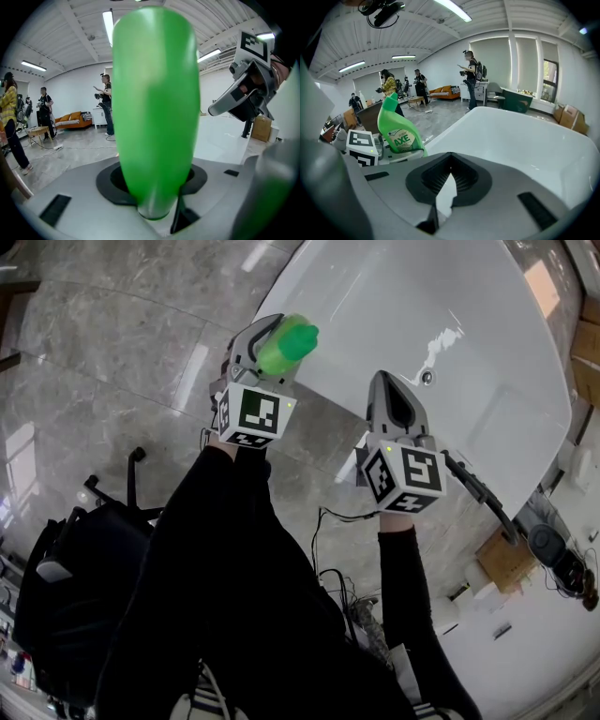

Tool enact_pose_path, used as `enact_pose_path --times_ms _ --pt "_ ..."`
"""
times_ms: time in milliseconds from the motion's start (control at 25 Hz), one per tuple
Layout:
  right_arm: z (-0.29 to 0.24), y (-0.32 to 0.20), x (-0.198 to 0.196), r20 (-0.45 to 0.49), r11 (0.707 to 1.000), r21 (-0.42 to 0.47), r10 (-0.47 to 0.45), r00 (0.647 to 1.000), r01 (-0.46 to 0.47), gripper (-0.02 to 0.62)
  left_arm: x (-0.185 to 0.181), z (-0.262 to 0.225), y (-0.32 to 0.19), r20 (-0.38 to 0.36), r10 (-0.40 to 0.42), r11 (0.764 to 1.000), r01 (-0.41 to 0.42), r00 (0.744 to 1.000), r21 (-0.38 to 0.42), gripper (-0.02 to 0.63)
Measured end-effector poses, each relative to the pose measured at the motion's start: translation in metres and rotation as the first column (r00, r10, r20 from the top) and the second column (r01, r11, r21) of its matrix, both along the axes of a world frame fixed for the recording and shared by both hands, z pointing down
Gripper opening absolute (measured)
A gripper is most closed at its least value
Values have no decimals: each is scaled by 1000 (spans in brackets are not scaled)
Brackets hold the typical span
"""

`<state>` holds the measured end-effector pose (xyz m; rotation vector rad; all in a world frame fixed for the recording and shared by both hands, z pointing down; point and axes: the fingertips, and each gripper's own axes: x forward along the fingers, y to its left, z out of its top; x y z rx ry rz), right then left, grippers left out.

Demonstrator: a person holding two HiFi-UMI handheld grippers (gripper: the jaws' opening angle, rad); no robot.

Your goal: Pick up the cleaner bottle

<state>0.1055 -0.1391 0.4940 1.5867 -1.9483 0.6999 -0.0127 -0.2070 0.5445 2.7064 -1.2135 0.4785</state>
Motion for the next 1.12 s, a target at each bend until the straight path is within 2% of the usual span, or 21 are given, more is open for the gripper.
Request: enact_pose_path --times_ms 240,560,840,1120 --pt "3 4 6 2 1000 -6 13 1000 -13 2 1 -1 -1 -7 5 1000 -5 1000 -7 198" --pt "-4 3 13 -1 999 16 41 999 -41 2 11 -16 1 -42 61 997 -62 997 -36 195" --pt "-28 4 25 -4 994 53 91 996 -91 2 23 -48 2 -49 127 991 -129 991 -41 195" --pt "-50 9 49 3 980 86 179 984 -178 2 37 -87 -3 -57 202 978 -205 978 -47 195"
